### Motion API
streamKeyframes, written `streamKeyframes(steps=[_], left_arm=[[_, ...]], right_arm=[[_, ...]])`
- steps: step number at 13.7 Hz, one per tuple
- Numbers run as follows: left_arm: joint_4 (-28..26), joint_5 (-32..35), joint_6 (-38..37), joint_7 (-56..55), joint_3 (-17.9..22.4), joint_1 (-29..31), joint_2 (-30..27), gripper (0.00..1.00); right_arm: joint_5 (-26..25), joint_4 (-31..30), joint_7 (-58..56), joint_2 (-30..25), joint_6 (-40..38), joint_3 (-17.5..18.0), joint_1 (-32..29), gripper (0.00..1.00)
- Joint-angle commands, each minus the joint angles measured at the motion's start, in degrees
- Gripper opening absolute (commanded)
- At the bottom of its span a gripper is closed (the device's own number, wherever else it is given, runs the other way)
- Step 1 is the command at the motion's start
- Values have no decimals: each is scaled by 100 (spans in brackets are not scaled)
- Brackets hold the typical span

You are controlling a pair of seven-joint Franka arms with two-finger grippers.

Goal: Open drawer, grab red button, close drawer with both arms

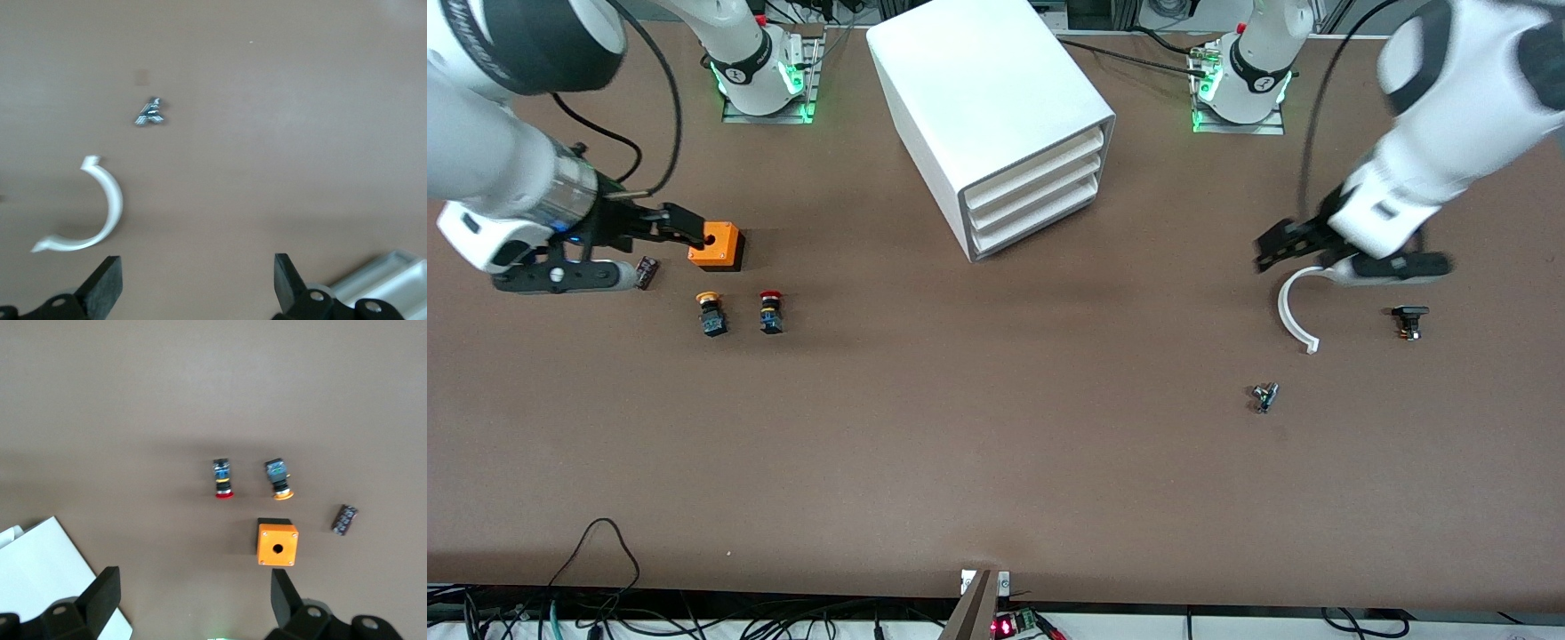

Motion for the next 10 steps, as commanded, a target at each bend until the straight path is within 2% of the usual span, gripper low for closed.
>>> streamKeyframes(steps=[1, 2, 4, 10], left_arm=[[1039, 468, -1280, 809, 371, 15, 33, 100], [1242, 785, -1466, 836, 389, 7, 32, 100], [1367, 920, -1748, 915, 345, 6, 50, 100], [1473, 912, -1793, 1030, 310, -29, 164, 100]], right_arm=[[-389, 193, 64, 36, -79, 466, -751, 100], [-564, 193, 64, 19, -44, 457, -953, 100], [-575, 193, 38, -43, 44, 440, -1340, 100], [-592, 106, -340, -359, 9, 440, -1421, 100]])
